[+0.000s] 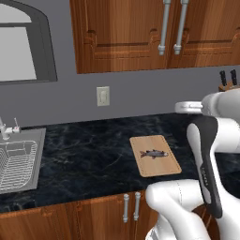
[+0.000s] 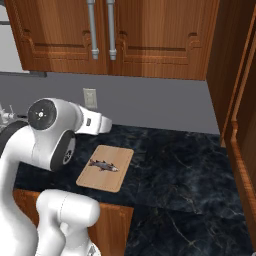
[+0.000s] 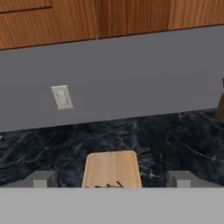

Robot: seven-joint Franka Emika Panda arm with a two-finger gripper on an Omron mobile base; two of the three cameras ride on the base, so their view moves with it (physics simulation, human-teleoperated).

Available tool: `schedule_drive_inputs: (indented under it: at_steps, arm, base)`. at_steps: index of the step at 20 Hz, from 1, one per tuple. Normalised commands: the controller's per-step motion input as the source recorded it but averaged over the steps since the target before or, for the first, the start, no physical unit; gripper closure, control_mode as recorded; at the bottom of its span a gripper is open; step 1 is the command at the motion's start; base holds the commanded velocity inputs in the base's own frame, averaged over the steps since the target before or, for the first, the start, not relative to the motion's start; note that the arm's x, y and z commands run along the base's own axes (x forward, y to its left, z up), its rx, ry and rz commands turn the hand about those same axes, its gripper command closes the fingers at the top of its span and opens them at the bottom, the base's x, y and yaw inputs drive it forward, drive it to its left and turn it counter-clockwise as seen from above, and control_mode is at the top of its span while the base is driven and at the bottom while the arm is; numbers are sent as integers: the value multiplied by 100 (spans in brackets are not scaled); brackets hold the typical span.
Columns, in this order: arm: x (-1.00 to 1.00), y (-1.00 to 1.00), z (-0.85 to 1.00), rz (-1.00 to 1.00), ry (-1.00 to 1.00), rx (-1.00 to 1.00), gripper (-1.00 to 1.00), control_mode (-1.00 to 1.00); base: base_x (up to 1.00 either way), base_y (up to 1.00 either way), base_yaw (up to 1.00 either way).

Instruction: Open the cabinet, retrieve the rolling pin, and place it next to the meat on the cutting board to prepare for tenderizing.

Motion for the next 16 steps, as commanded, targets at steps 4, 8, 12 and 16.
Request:
schedule_drive_inputs:
  at_steps: [4, 8, 12, 16]
  arm:
    - [-20, -1, 40, -1, -16, 0, -100, -100]
    - [3, -15, 0, 0, 0, 0, -100, -100]
    - [0, 0, 31, 0, -19, -4, -100, -100]
    - [0, -2, 55, -1, -29, -11, -100, -100]
  base:
    - [0, 0, 0]
    - [0, 0, 0]
    - [0, 0, 0]
    - [0, 0, 0]
